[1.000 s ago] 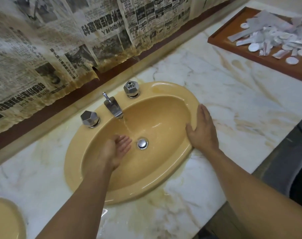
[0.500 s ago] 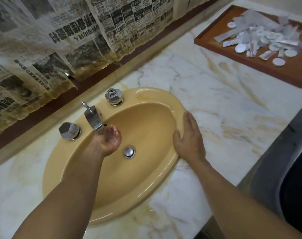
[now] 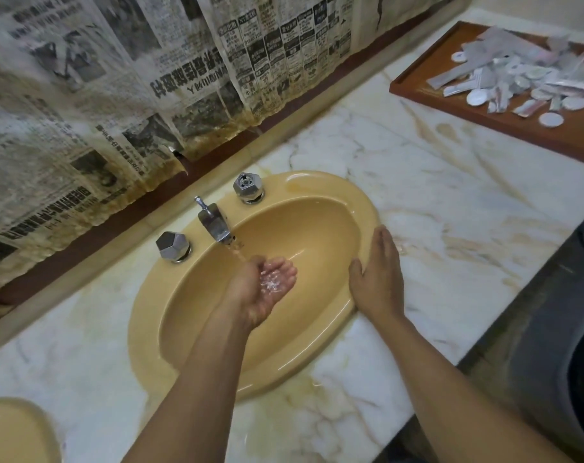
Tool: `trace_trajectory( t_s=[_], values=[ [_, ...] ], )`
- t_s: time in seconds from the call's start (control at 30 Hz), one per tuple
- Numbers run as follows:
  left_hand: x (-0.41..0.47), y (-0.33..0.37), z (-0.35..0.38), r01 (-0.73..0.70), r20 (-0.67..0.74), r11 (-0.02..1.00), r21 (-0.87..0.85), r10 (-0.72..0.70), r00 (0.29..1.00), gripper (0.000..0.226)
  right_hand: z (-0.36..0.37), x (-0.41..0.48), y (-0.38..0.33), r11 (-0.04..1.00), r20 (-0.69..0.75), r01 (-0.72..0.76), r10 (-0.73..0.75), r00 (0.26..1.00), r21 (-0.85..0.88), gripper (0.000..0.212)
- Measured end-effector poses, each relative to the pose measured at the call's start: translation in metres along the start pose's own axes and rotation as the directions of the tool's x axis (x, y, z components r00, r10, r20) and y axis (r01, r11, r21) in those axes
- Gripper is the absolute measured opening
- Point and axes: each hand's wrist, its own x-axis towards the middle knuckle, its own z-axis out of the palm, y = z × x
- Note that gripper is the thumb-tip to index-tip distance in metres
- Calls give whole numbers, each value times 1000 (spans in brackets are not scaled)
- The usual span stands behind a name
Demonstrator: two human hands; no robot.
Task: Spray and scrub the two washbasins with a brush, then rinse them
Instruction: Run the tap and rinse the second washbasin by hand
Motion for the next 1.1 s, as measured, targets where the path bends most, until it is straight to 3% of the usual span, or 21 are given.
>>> trace_trajectory(
  t_s=[0.1,0.17,0.23,0.33,0.5,0.6,0.67,0.77,0.87,1.03,1.1],
  values=[
    [-19,-25,23,-85,132,978,192,60,989,47,24,-61,-30,991,3,-43,44,999,-127,84],
    [-27,-33,27,-171,158,948,268,132,979,42,38,-83,-44,973,81,-30,49,995,-229,87],
    [-27,-33,17,-249,96,931,266,231,968,32,37,-65,-43,962,122,-64,99,987,-266,88],
    [-22,-24,-21,-286,-65,933,217,306,950,28,17,1,-34,969,54,-109,124,991,-220,88],
    [-13,-14,-78,-246,-189,961,126,266,945,30,10,20,-30,985,62,-118,127,990,-129,88],
    [-1,-8,-81,-207,-165,978,19,207,964,31,19,-18,-30,980,92,-106,123,988,-171,88],
    [7,-3,-74,-166,-145,983,-76,154,977,30,11,5,-28,975,136,-83,112,984,-205,91],
    [16,5,-63,-101,-114,971,-215,78,990,28,-5,74,-24,955,236,93,-24,971,-282,88],
    [28,13,-54,-80,-101,953,-293,52,993,29,-19,112,-21,941,401,210,-90,911,-265,90],
    [46,28,-43,-60,-137,915,-400,5,991,28,-9,43,-10,997,156,53,-44,987,-56,80],
    [53,31,-40,-57,-159,904,-424,-13,987,27,-6,19,-5,994,156,75,-62,986,-78,78]
  ],
)
